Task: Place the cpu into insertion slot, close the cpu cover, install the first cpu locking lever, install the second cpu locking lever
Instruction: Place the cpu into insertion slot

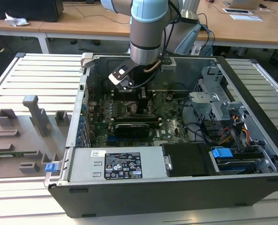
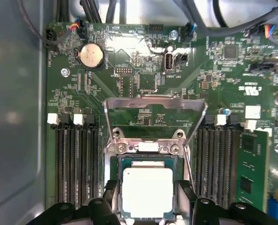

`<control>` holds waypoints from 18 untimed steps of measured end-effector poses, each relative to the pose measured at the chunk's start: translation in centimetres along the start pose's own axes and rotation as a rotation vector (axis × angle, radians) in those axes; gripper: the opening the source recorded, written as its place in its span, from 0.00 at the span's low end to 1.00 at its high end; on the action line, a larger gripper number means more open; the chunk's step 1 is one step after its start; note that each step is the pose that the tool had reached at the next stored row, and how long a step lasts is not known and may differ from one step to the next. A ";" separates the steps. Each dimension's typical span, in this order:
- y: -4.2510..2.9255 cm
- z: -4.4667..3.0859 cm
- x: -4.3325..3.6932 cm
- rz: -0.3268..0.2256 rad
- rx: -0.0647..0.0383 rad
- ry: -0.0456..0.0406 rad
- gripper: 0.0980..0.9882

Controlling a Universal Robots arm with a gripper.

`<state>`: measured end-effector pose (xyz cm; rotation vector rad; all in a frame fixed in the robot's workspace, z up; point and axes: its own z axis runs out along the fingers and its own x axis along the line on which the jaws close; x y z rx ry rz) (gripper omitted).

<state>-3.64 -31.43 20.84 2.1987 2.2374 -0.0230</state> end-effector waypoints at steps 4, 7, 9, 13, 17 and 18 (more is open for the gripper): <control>-0.43 -0.25 -0.20 -0.003 0.000 0.0017 0.01; -0.64 -0.17 -0.49 -0.006 0.000 0.0078 0.01; -0.65 -0.10 -0.51 -0.006 0.000 0.0138 0.01; -0.64 0.08 -0.52 -0.007 -0.001 0.0264 0.01; -0.61 0.33 -0.52 -0.007 0.000 0.0260 0.01; -0.60 0.35 -0.53 -0.007 0.000 0.0259 0.01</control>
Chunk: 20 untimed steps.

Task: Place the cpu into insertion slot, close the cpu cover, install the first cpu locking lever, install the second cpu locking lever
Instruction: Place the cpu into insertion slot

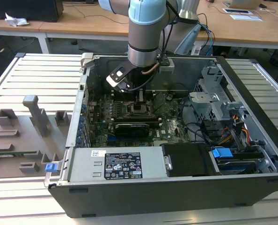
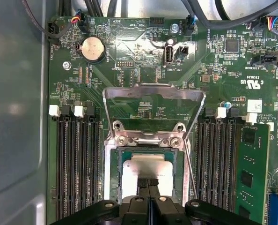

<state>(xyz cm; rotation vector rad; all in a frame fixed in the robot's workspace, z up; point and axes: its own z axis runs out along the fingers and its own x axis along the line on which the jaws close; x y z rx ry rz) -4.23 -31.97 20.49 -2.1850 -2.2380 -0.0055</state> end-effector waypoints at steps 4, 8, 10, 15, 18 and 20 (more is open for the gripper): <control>1.04 0.05 -0.02 0.000 0.000 0.0004 0.01; 1.22 -1.06 0.00 0.000 -0.001 0.0008 0.01; 1.22 -1.98 0.01 0.000 0.000 0.0006 0.01; 1.20 -4.61 0.04 0.000 0.000 0.0006 0.01; 1.18 -6.80 0.07 0.000 0.000 0.0006 0.01; 1.18 -7.81 0.08 0.000 0.000 0.0006 0.01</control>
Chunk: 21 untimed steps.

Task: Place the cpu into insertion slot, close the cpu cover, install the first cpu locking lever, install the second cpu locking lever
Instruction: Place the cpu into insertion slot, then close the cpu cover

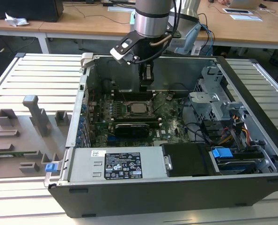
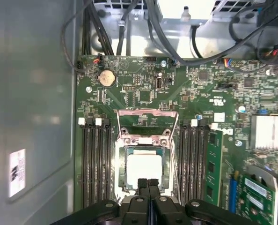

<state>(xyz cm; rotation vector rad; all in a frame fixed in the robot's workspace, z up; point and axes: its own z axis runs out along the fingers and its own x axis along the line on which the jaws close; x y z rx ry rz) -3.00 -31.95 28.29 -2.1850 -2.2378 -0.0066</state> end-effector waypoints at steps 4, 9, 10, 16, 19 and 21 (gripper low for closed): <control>0.00 -0.16 0.01 0.000 0.000 0.0001 0.01; 0.00 -0.18 0.00 0.000 0.000 0.0000 0.01; 0.00 -0.18 0.00 0.000 0.000 0.0000 0.01; 4.83 -0.21 -0.07 0.000 0.000 -0.0003 0.01; 7.06 -0.23 -0.11 0.000 0.000 -0.0005 0.01; 8.15 -0.24 -0.12 0.000 0.001 -0.0007 0.01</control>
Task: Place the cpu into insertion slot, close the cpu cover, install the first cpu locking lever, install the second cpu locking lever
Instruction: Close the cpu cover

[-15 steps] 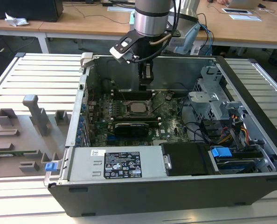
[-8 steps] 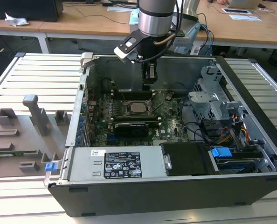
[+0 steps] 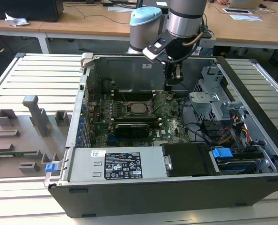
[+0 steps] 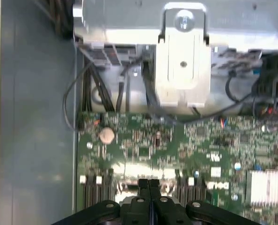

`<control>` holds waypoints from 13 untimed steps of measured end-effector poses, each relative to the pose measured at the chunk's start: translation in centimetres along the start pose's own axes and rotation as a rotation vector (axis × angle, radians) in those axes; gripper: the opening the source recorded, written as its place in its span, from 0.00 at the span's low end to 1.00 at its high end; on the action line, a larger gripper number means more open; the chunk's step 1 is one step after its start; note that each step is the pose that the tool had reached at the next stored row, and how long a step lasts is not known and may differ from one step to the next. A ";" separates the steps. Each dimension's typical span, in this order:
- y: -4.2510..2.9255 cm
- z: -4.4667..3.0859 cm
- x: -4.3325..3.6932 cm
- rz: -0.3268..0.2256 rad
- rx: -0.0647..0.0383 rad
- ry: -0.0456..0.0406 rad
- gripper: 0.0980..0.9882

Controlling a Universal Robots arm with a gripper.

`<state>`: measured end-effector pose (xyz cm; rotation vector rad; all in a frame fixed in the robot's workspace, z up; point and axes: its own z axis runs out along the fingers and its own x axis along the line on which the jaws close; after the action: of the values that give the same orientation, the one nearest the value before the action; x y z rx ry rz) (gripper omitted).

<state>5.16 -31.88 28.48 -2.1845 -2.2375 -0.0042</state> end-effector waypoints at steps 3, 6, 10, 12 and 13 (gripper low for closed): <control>1.10 0.11 0.07 0.000 0.003 0.0000 0.01; 1.16 0.70 0.23 0.000 0.005 -0.0002 0.01; 1.18 2.28 0.34 0.000 0.005 -0.0003 0.01; 1.15 2.78 0.34 0.000 0.005 -0.0003 0.01; 1.13 3.04 0.34 0.000 0.005 -0.0001 0.01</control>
<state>6.25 -31.47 25.43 -2.1824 -2.2348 0.0017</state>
